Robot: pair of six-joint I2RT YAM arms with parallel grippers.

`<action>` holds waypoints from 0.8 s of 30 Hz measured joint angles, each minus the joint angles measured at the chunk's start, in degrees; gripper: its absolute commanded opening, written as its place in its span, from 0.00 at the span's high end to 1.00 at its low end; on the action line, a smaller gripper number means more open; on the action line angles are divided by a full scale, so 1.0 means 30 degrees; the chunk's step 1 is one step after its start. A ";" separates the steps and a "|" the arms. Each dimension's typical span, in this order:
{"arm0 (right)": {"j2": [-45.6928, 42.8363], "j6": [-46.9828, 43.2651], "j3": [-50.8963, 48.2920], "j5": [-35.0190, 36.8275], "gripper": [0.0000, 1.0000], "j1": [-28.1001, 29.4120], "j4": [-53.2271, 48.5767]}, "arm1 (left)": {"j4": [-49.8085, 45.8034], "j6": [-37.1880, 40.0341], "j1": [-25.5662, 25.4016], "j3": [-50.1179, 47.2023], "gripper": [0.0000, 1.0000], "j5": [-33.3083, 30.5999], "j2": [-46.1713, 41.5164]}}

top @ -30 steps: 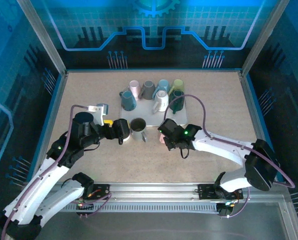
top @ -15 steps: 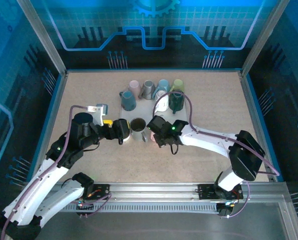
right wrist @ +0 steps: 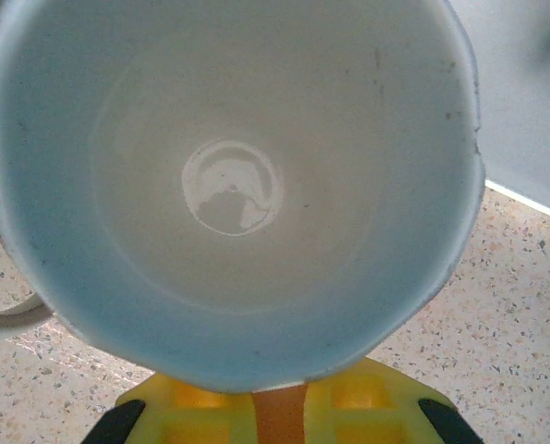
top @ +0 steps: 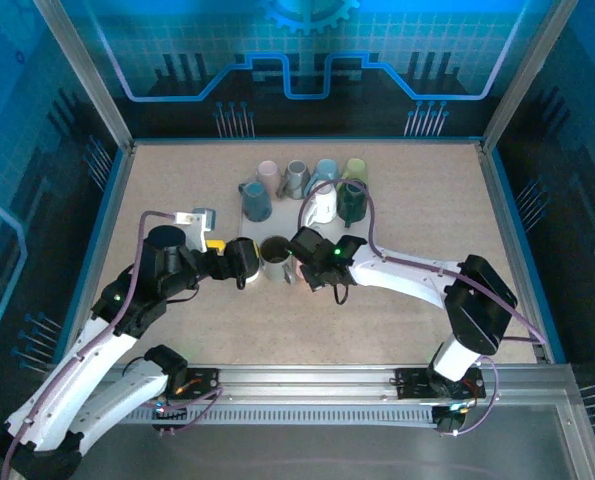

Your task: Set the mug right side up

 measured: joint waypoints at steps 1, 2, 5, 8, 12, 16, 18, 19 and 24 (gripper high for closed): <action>0.0029 0.0000 0.0007 0.0015 0.89 0.0000 -0.0007 | 0.0000 0.0000 -0.0007 0.0000 0.01 0.0000 0.0000; 0.0029 0.0000 0.0007 0.0015 0.87 0.0000 -0.0007 | -0.0007 0.0000 -0.0036 0.0000 0.01 0.0000 0.0000; 0.0029 -0.0051 0.0007 0.0007 0.83 0.0000 -0.0007 | 0.0000 0.0000 -0.0073 0.0000 0.01 0.0000 0.0000; 0.0036 -0.0131 0.0007 0.0007 0.80 0.0000 -0.0007 | 0.0000 0.0000 -0.0095 -0.0007 0.01 0.0000 0.0000; 0.0051 -0.0138 0.0015 0.0007 0.79 0.0000 -0.0007 | 0.0000 0.0000 -0.0117 -0.0007 0.01 0.0000 0.0000; 0.0073 -0.0146 0.0022 0.0015 0.79 0.0000 -0.0007 | 0.0007 0.0000 -0.0124 -0.0066 0.01 0.0000 0.0000; 0.0073 -0.0146 0.0022 0.0073 0.79 0.0000 -0.0007 | 0.0000 0.0000 -0.0124 -0.0109 0.01 0.0000 0.0000; 0.0073 -0.0153 0.0022 0.0095 0.79 0.0000 0.0000 | 0.0007 0.0000 -0.0124 -0.0124 0.01 0.0000 0.0000; 0.0138 -0.0146 0.0022 0.0160 0.79 0.0000 0.0036 | 0.0007 0.0007 -0.0124 -0.0124 0.01 0.0000 0.0000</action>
